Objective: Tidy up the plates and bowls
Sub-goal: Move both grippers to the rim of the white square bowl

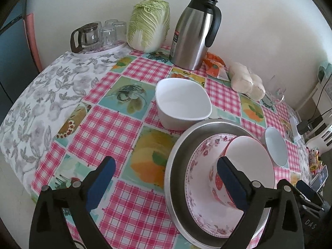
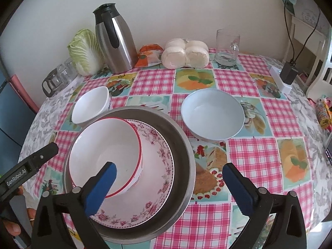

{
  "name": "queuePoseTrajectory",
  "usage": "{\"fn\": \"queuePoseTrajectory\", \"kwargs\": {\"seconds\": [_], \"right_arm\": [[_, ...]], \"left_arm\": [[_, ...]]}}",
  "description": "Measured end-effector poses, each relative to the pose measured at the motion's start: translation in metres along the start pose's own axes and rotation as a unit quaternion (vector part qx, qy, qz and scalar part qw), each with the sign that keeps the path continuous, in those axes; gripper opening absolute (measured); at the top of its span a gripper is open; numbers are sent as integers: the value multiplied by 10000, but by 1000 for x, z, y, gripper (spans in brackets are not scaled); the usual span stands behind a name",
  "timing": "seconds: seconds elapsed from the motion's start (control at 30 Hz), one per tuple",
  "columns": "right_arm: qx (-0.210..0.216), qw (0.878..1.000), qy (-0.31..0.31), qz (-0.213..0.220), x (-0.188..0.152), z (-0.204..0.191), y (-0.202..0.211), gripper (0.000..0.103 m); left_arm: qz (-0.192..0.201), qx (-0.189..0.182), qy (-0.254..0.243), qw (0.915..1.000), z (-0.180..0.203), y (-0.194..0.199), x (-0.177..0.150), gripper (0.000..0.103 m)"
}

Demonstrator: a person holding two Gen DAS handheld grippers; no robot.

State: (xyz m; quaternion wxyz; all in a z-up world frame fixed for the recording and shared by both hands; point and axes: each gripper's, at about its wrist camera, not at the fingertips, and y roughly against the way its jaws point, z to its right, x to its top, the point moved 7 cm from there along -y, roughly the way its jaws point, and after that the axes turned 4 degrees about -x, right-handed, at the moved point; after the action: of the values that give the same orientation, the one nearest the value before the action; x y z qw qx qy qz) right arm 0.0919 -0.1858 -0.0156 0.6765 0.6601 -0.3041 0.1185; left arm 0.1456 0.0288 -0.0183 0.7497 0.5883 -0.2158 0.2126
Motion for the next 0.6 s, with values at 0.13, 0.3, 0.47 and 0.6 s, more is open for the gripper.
{"fn": "queuePoseTrajectory", "kwargs": {"seconds": [0.13,0.3,0.47,0.6], "right_arm": [[25,10000,15,25,1,-4,4,103],[20,10000,7,53,4,-9,10,103],[-17,9999,66,115,9,-16,21,103],[51,9999,110,116,15,-25,29,103]], "left_arm": [[41,-39,53,10000,-3,1,1,98],[110,-124,128,9998,-9,4,4,98],[253,-201,202,9993,-19,10,11,98],[391,-261,301,9984,-27,15,17,99]]}}
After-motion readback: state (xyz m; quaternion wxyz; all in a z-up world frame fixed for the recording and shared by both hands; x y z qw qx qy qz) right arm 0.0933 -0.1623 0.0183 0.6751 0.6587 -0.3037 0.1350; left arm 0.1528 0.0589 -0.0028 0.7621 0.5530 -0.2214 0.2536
